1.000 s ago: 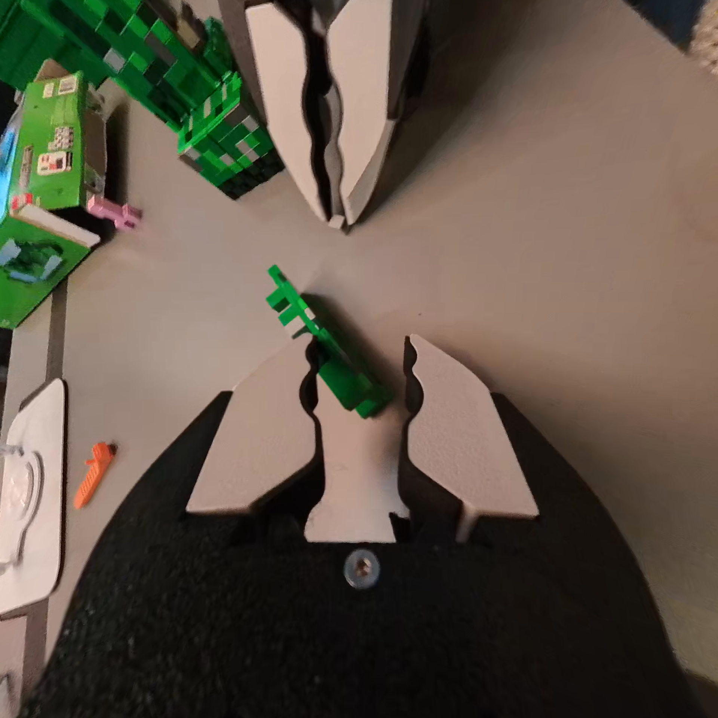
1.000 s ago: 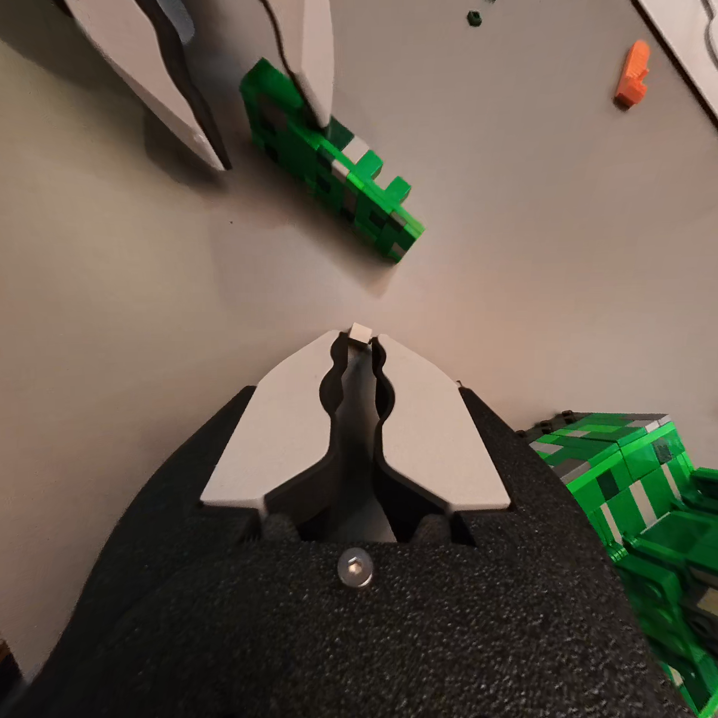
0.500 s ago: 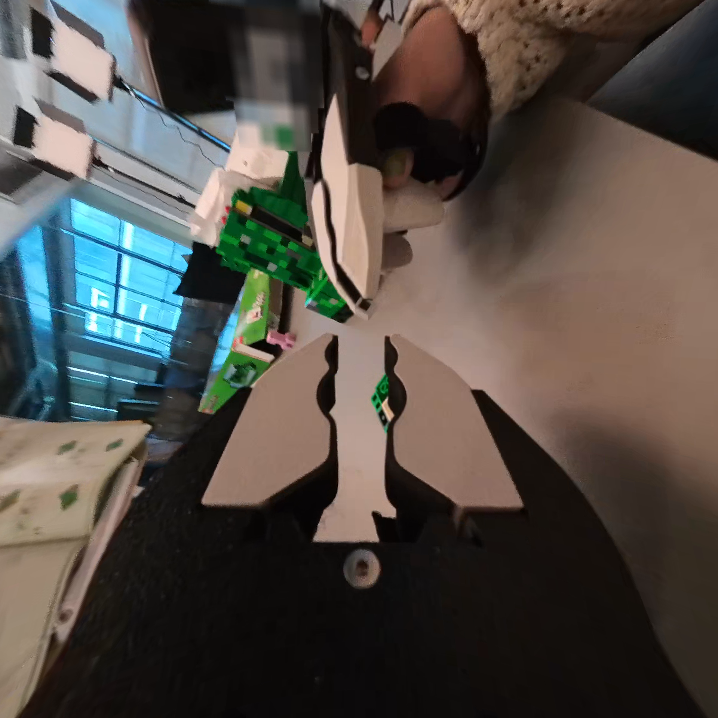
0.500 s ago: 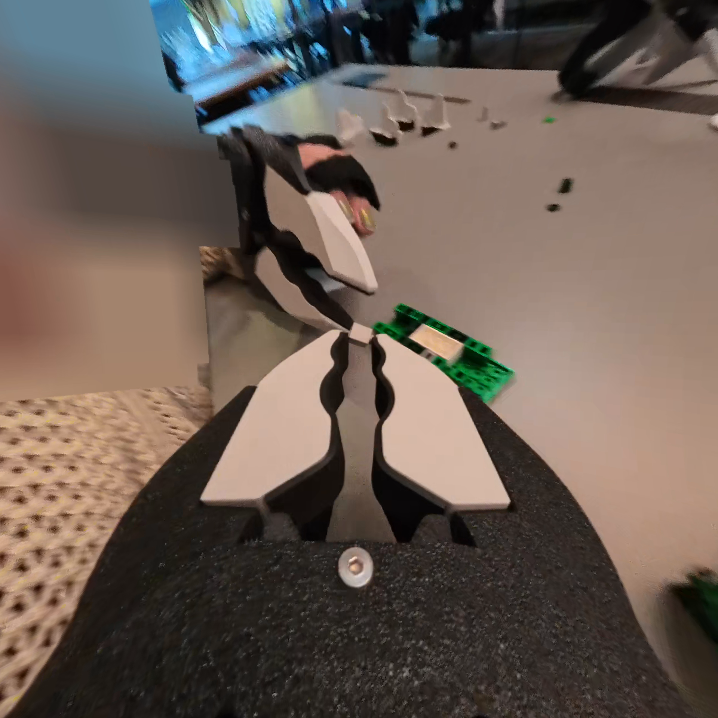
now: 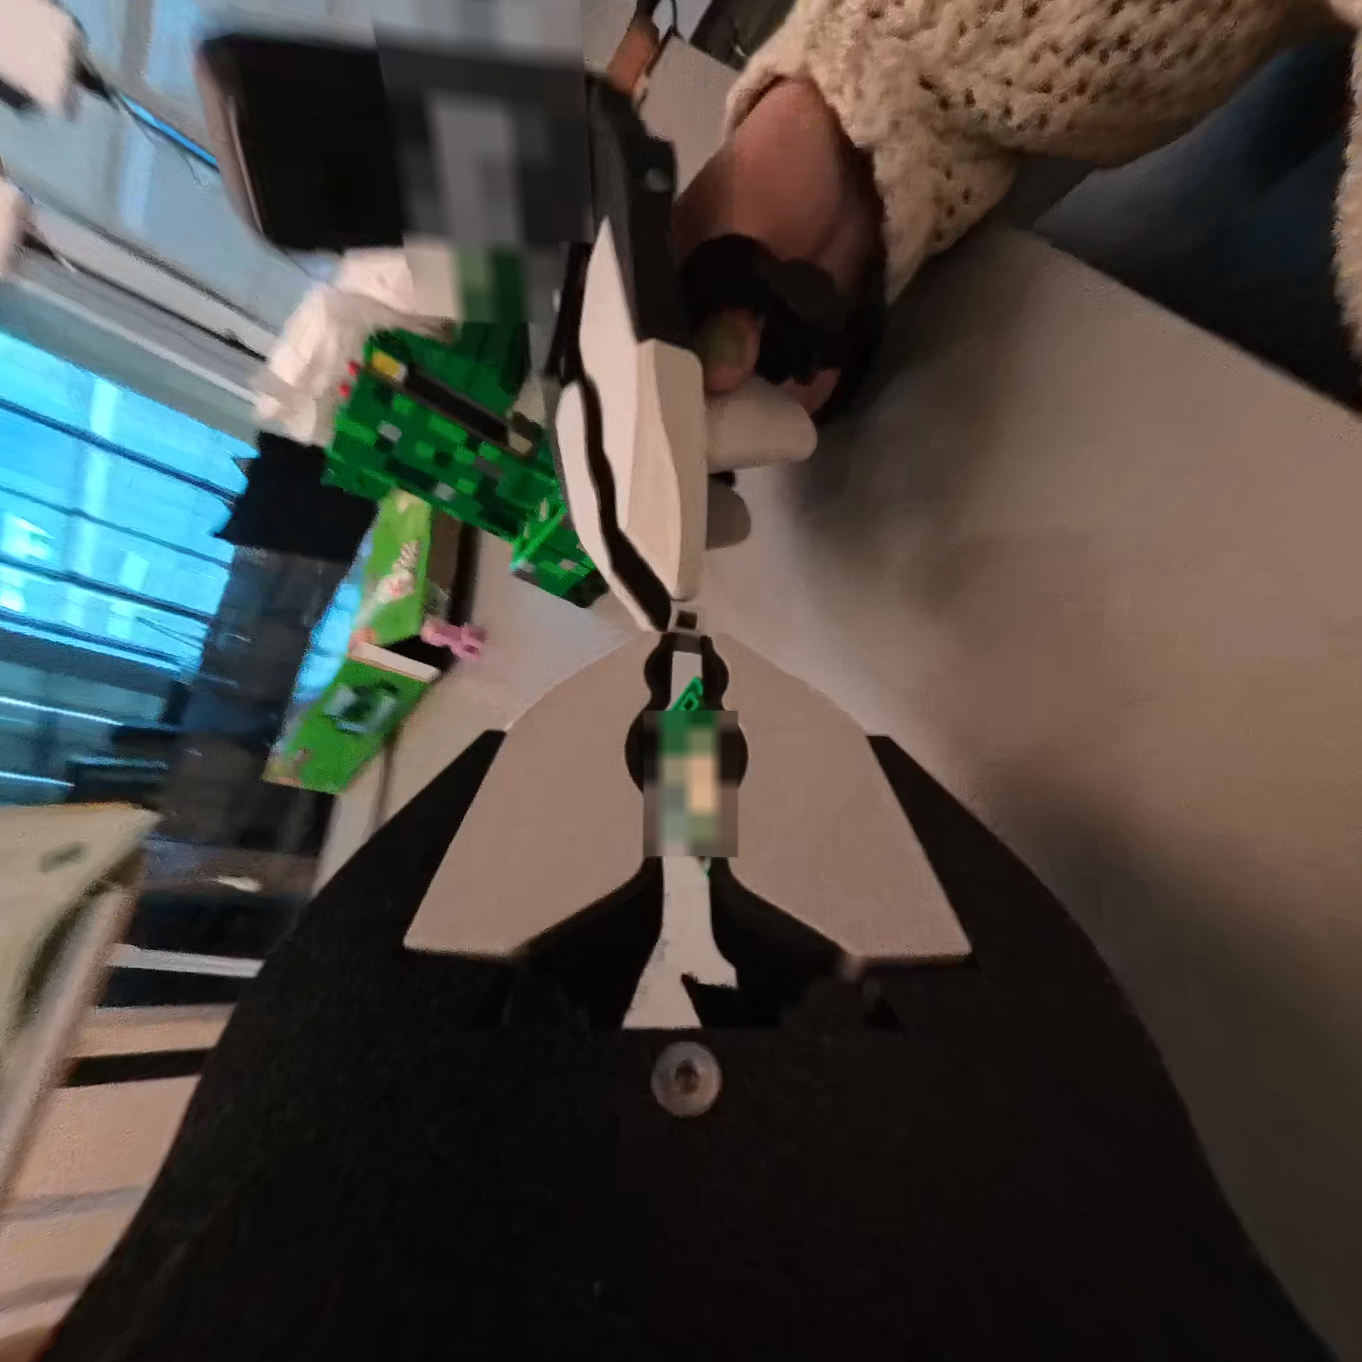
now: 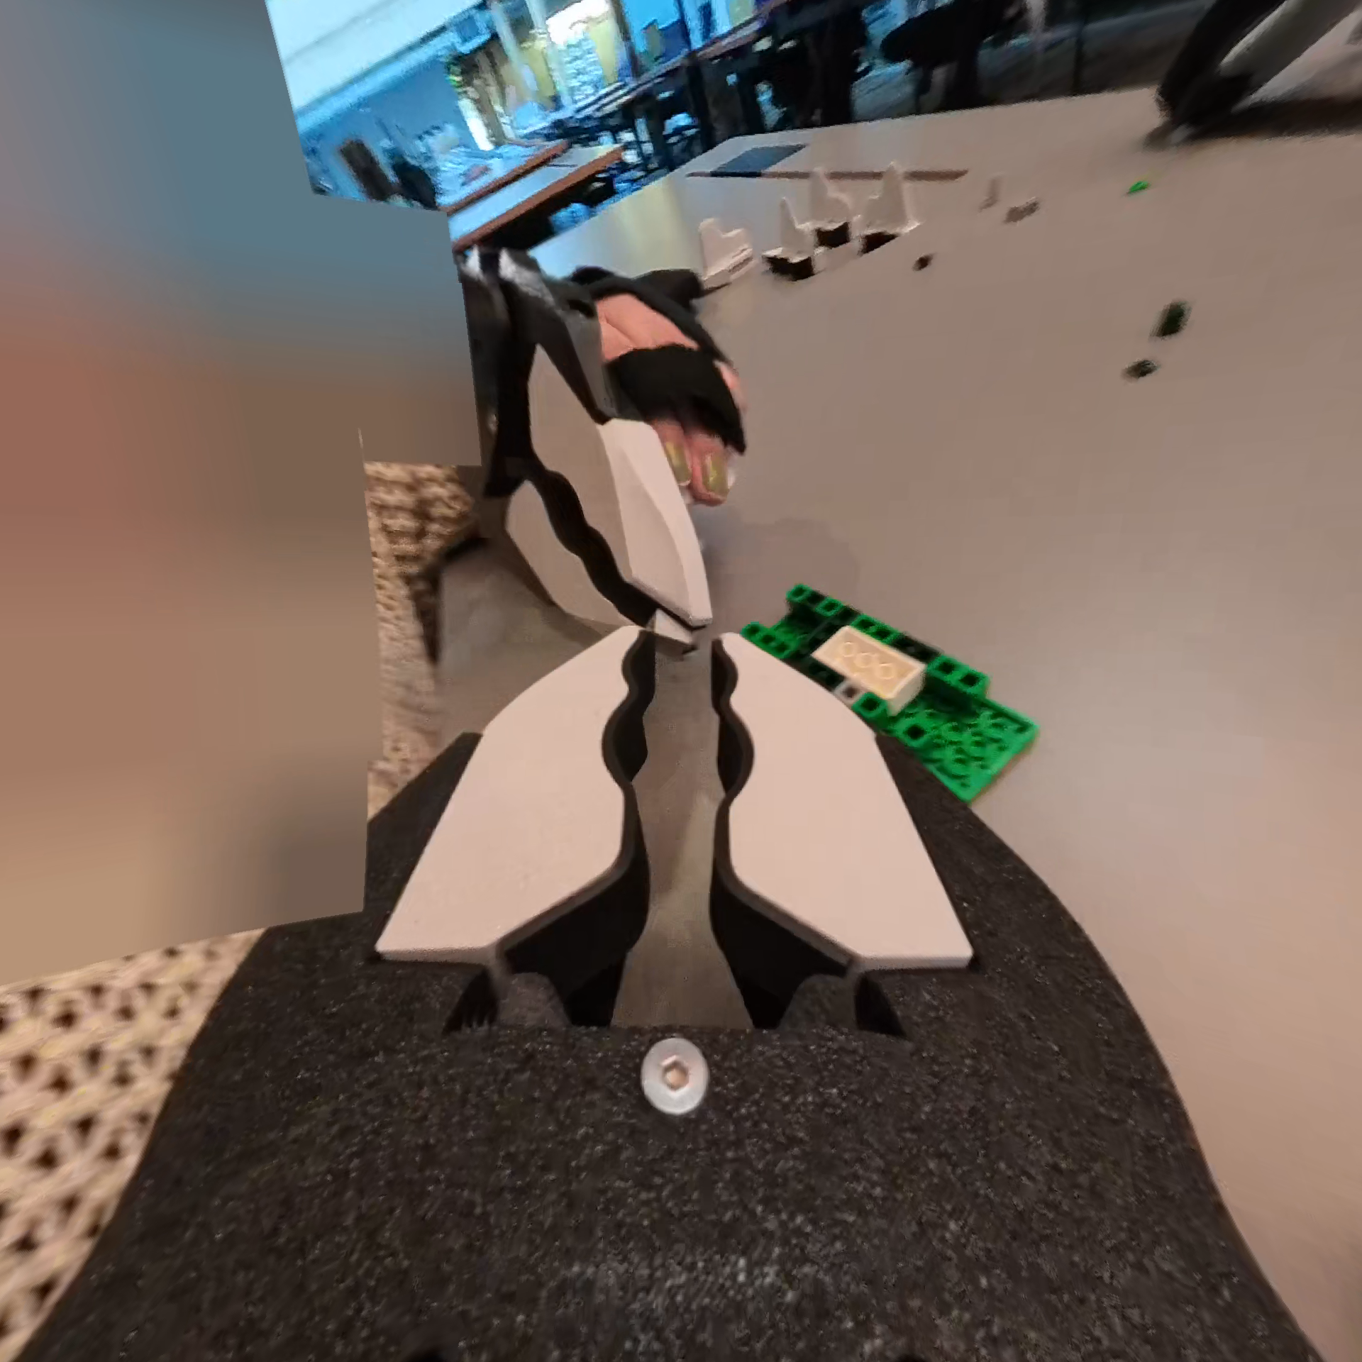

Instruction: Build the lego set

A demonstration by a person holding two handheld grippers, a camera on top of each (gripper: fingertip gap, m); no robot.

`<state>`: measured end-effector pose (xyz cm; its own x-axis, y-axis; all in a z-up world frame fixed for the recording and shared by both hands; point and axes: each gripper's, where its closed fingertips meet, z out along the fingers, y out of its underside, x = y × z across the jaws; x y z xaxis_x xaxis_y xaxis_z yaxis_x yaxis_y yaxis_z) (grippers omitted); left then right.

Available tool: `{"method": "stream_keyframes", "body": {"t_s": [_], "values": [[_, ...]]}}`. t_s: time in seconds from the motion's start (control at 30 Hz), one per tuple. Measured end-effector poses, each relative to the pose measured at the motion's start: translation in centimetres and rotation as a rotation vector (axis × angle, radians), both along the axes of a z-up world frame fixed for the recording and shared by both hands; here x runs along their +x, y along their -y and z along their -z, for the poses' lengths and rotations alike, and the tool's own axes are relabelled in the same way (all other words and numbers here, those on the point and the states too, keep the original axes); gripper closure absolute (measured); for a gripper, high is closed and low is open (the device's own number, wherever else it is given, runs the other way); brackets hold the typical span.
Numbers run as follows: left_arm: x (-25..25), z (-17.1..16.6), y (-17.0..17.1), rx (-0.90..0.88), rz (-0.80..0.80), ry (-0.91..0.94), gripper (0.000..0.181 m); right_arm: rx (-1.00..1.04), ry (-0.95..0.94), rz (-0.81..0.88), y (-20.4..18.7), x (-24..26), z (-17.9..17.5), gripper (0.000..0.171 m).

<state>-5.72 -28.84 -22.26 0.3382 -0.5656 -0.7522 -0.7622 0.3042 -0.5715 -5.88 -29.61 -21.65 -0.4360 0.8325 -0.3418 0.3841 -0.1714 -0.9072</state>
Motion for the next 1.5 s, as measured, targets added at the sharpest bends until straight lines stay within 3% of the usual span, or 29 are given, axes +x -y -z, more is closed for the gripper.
{"method": "stream_keyframes", "body": {"t_s": [0.03,0.23,0.5,0.77,0.9,1.1,1.3,1.5], "values": [[-0.1,0.1,-0.1,-0.059,-0.010,0.044,0.175,0.078,-0.036,0.017,-0.3,0.0,-0.1,0.157],[0.0,0.2,0.2,-0.296,0.019,0.233,0.175,0.495,-0.153,0.002,0.2,0.3,0.3,0.154],[0.1,1.0,0.3,-0.345,0.010,0.210,0.175,0.619,-0.172,-0.010,0.6,-0.2,0.6,0.161],[-0.1,1.0,0.2,-0.409,-0.014,0.259,0.174,0.596,-0.159,0.012,0.2,-0.4,0.7,0.163],[-3.9,1.8,-1.4,-0.459,-0.210,0.201,0.146,0.558,-0.091,0.159,-2.5,-0.4,1.3,0.163],[-6.1,4.1,-1.0,-0.765,-0.368,0.252,0.120,0.548,0.023,0.283,-4.6,-0.8,2.8,0.163],[-4.4,5.6,-0.2,-0.812,-0.408,0.211,0.115,0.525,0.075,0.286,-4.4,-1.3,3.3,0.163],[-4.1,5.5,-0.9,-0.689,-0.424,0.119,0.134,0.594,0.050,0.155,-4.5,-0.6,3.3,0.163]]}}
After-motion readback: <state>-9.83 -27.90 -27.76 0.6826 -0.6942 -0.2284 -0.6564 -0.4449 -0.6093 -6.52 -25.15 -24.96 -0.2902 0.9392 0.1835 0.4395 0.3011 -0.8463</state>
